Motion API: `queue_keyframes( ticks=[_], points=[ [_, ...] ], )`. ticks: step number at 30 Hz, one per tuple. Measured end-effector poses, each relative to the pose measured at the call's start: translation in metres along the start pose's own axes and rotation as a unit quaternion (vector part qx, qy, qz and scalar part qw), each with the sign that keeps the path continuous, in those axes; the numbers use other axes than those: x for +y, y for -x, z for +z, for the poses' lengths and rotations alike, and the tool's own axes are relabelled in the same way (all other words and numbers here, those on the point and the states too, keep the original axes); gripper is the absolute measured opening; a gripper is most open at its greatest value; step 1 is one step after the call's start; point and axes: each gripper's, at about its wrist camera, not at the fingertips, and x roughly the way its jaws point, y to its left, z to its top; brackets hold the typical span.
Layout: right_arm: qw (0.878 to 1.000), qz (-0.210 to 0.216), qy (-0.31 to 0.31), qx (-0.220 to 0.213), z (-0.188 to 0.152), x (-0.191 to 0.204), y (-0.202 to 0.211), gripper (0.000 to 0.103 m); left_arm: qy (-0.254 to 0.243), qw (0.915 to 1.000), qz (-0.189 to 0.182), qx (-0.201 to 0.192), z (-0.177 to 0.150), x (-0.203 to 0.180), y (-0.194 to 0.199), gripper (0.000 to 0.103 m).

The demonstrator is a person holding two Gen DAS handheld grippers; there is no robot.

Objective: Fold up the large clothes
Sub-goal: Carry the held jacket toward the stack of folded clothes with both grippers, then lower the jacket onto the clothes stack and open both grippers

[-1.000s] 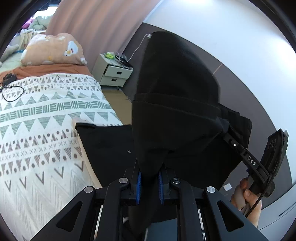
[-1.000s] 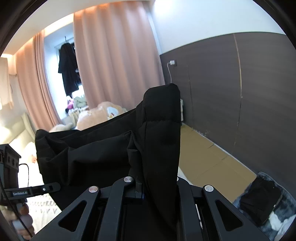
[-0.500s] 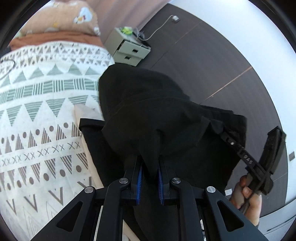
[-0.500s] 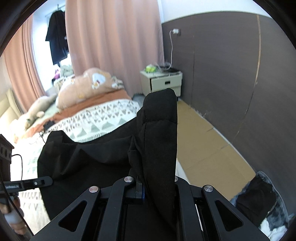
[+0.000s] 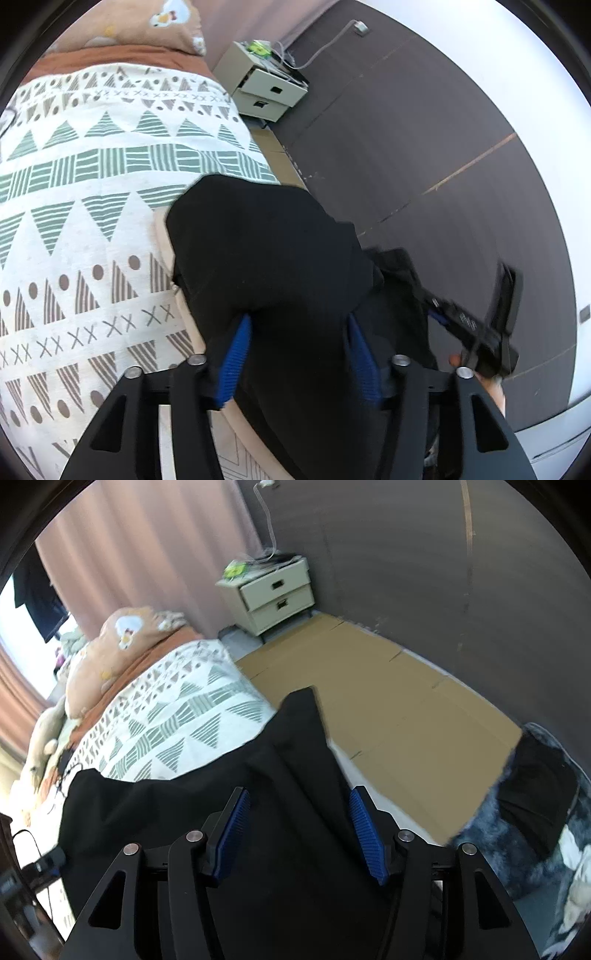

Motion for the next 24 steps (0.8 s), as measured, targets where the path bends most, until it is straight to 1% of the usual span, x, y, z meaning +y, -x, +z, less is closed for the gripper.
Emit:
queue_keyframes(
  ticks=[1,2,3,4,6,8,11,12,13,14,15,16,17,18,19,22,23,24],
  points=[
    [1.0,-0.01,-0.007,-0.012,-0.004,-0.01,0.013,0.057,0.003,0.9999,0.004,-0.009,0.001,0.003,0.003,0.066],
    [0.999,-0.02,-0.016,-0.021,-0.005,-0.016,0.022,0.057,0.004,0.9997,0.017,-0.018,0.0,0.007,0.005,0.072],
    [0.999,-0.025,-0.03,-0.031,-0.011,-0.027,0.034,0.057,0.006,0.9995,0.023,-0.019,-0.001,0.011,0.006,0.073],
    [0.998,-0.019,-0.046,-0.038,-0.019,-0.039,0.047,0.057,0.011,0.9996,0.021,-0.014,-0.004,0.015,0.004,0.073],
    [0.997,-0.012,-0.062,-0.046,-0.035,-0.055,0.067,0.057,0.034,0.9994,0.002,0.008,-0.011,0.025,-0.001,0.073],
    [0.996,-0.017,-0.072,-0.053,-0.06,-0.071,0.088,0.057,0.05,0.9985,-0.007,0.019,-0.017,0.031,-0.004,0.073],
    [0.993,-0.011,-0.101,-0.055,-0.095,-0.093,0.105,0.058,0.046,0.9983,-0.015,0.033,-0.024,0.028,-0.009,0.073],
    [0.992,-0.009,-0.117,-0.055,-0.108,-0.103,0.11,0.06,0.045,0.9981,-0.019,0.037,-0.026,0.026,-0.011,0.073],
    [0.99,-0.008,-0.127,-0.055,-0.116,-0.108,0.111,0.063,0.044,0.9979,-0.024,0.042,-0.028,0.023,-0.012,0.073],
    [0.988,-0.007,-0.14,-0.056,-0.126,-0.115,0.114,0.063,0.04,0.9978,-0.028,0.044,-0.029,0.021,-0.013,0.073],
    [0.987,-0.007,-0.15,-0.056,-0.133,-0.118,0.113,0.063,0.03,0.9982,-0.029,0.042,-0.031,0.017,-0.012,0.073],
    [0.986,-0.006,-0.156,-0.053,-0.137,-0.119,0.111,0.063,0.013,0.999,-0.023,0.037,-0.032,0.012,-0.014,0.073],
    [0.986,-0.002,-0.162,-0.051,-0.14,-0.119,0.107,0.063,-0.007,0.9992,-0.01,0.037,-0.028,0.008,-0.019,0.068],
    [0.984,0.007,-0.169,-0.05,-0.144,-0.119,0.104,0.063,-0.021,0.9989,0.001,0.041,-0.027,0.003,-0.023,0.065],
    [0.983,0.021,-0.175,-0.047,-0.149,-0.119,0.1,0.063,-0.028,0.9986,0.005,0.045,-0.024,0.0,-0.026,0.063],
    [0.98,0.046,-0.191,-0.03,-0.161,-0.118,0.086,0.063,-0.024,0.9985,-0.002,0.05,-0.013,-0.004,-0.032,0.056],
    [0.979,0.053,-0.193,-0.028,-0.164,-0.117,0.084,0.063,-0.026,0.9984,-0.003,0.049,-0.009,-0.006,-0.035,0.054],
    [0.978,0.058,-0.196,-0.028,-0.166,-0.116,0.08,0.056,-0.03,0.9984,-0.002,0.048,-0.008,-0.009,-0.036,0.054]
  ],
)
